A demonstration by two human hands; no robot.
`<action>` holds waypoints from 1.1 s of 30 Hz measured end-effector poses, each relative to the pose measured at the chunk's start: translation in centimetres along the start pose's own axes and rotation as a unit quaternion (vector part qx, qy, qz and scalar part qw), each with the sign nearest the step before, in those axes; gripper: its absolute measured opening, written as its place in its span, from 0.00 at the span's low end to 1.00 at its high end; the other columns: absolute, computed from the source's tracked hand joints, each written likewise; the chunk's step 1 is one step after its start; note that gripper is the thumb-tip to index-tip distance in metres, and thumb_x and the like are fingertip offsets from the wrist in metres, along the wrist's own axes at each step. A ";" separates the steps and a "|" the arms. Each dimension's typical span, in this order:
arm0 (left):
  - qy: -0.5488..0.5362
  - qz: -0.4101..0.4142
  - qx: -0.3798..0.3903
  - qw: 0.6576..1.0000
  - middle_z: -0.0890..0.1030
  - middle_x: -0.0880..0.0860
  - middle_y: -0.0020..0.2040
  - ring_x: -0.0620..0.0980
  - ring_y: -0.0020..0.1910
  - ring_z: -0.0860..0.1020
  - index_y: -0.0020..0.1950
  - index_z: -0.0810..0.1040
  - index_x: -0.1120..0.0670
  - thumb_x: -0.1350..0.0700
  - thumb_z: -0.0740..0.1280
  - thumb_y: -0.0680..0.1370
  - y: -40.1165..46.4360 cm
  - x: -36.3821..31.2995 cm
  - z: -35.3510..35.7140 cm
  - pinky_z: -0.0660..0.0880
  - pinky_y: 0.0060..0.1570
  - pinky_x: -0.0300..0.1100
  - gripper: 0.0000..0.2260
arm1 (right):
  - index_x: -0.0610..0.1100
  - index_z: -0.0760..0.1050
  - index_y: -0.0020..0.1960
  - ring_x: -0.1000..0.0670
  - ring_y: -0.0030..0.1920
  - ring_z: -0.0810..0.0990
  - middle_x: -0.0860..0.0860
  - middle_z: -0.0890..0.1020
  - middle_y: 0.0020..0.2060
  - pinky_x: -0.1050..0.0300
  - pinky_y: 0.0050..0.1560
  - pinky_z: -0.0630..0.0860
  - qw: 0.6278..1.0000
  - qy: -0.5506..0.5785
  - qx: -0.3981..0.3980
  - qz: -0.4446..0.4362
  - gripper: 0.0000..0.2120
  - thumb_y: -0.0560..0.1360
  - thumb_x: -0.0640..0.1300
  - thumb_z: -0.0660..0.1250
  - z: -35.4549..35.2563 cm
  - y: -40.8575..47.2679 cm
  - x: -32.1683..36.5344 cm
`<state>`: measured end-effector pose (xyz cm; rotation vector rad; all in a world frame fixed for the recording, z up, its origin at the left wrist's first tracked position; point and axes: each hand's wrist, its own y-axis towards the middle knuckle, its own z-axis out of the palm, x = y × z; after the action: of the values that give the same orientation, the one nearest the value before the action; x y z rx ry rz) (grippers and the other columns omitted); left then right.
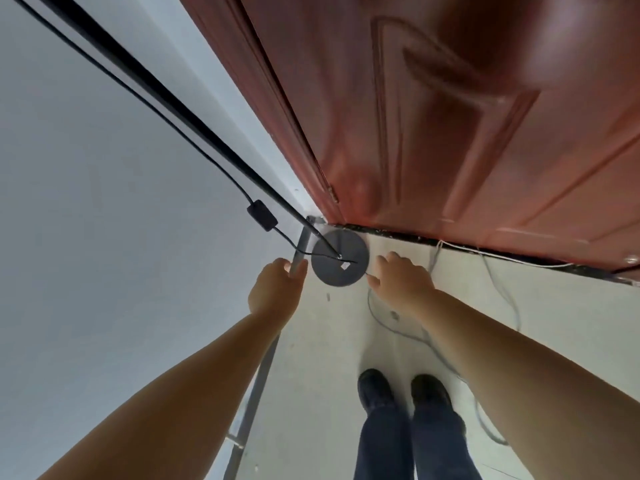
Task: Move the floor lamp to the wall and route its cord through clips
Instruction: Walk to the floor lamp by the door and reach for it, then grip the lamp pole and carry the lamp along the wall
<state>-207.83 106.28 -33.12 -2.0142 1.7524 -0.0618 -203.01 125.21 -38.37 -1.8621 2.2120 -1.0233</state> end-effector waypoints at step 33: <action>-0.543 0.147 0.005 0.827 0.57 0.42 0.18 0.41 0.21 0.53 0.22 0.54 0.46 0.61 0.57 0.75 18.7 -1.4 2.0 0.57 0.25 0.33 0.24 | 0.38 0.76 0.59 0.41 0.62 0.77 0.41 0.80 0.60 0.52 0.60 0.73 0.966 0.104 0.179 0.153 0.16 0.78 0.46 0.58 19.4 22.5 -2.5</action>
<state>-224.77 106.79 -41.43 -1.2399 1.2058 0.9735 -212.57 119.92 -66.14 -1.2689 2.1428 -1.4841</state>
